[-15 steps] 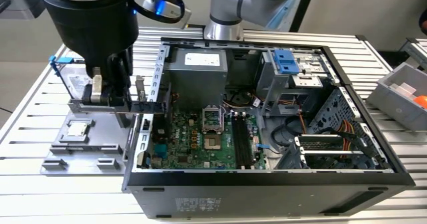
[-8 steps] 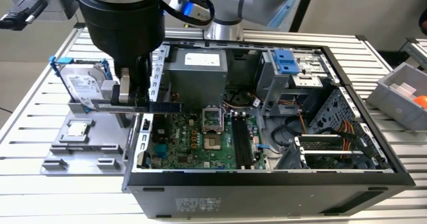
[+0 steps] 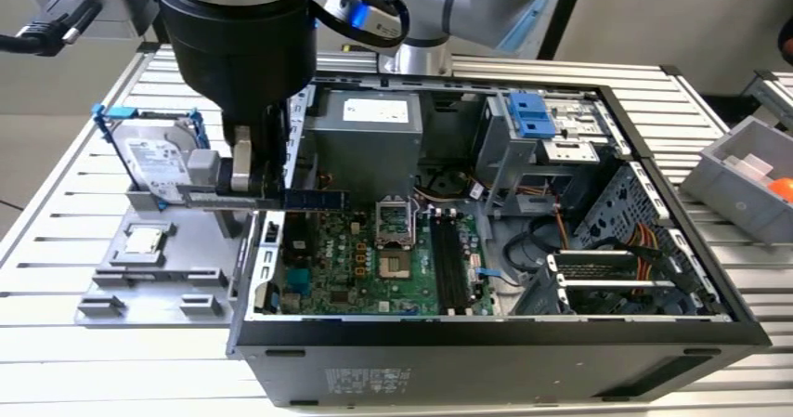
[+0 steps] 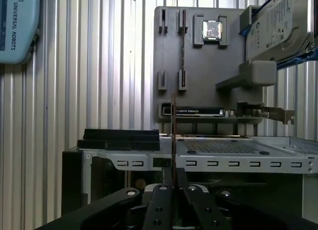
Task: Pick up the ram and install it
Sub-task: 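Pick up the ram and move it above insertion slot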
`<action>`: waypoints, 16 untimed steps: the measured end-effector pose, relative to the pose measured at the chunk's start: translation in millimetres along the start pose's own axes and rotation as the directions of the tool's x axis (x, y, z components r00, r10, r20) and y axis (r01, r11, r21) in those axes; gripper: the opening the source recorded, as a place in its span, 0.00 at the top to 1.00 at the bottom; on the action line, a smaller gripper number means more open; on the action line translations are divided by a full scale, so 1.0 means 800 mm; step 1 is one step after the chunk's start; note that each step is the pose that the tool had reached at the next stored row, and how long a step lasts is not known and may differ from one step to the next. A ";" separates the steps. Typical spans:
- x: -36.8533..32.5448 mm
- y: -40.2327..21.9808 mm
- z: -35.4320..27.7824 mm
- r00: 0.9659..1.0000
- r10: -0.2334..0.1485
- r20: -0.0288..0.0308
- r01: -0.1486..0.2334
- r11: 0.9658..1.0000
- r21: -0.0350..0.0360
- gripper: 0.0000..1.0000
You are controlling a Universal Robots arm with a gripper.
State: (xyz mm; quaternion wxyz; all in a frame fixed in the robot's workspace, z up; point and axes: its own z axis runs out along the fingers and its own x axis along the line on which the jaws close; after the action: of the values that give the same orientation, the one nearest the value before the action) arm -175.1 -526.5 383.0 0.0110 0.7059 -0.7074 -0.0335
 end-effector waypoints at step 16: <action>-0.0008 -0.0118 -0.0005 1.000 -0.001 -0.001 0.001 1.000 0.030 1.00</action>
State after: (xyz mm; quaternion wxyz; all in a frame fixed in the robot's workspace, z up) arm -165.6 -525.9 382.8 0.0008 0.7065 -0.7074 -0.0224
